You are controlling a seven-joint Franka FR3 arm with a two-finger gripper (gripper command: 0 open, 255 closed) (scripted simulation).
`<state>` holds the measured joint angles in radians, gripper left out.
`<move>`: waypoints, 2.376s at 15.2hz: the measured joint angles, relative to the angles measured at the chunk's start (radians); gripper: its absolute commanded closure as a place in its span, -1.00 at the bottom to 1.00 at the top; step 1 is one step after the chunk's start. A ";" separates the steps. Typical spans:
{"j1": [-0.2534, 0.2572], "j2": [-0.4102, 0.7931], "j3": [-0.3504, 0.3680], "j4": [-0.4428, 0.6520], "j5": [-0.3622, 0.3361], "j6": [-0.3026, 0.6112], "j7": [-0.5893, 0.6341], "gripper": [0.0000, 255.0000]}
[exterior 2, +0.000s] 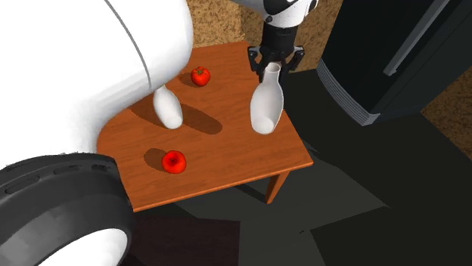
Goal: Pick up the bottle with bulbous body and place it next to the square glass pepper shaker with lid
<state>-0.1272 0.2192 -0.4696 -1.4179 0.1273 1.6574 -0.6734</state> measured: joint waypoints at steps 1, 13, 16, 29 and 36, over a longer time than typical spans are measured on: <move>0.018 -0.027 0.006 -0.038 -0.014 0.015 0.020 1.00; 0.199 -0.252 0.135 -0.297 -0.125 0.077 0.329 1.00; 0.237 -0.275 0.178 -0.318 -0.134 0.077 0.411 1.00; 0.372 -0.294 0.342 -0.338 -0.144 0.076 0.712 1.00; 0.450 -0.241 0.430 -0.282 -0.144 0.071 0.878 1.00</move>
<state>0.3224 -0.0215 -0.0393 -1.7003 -0.0166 1.7281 0.2042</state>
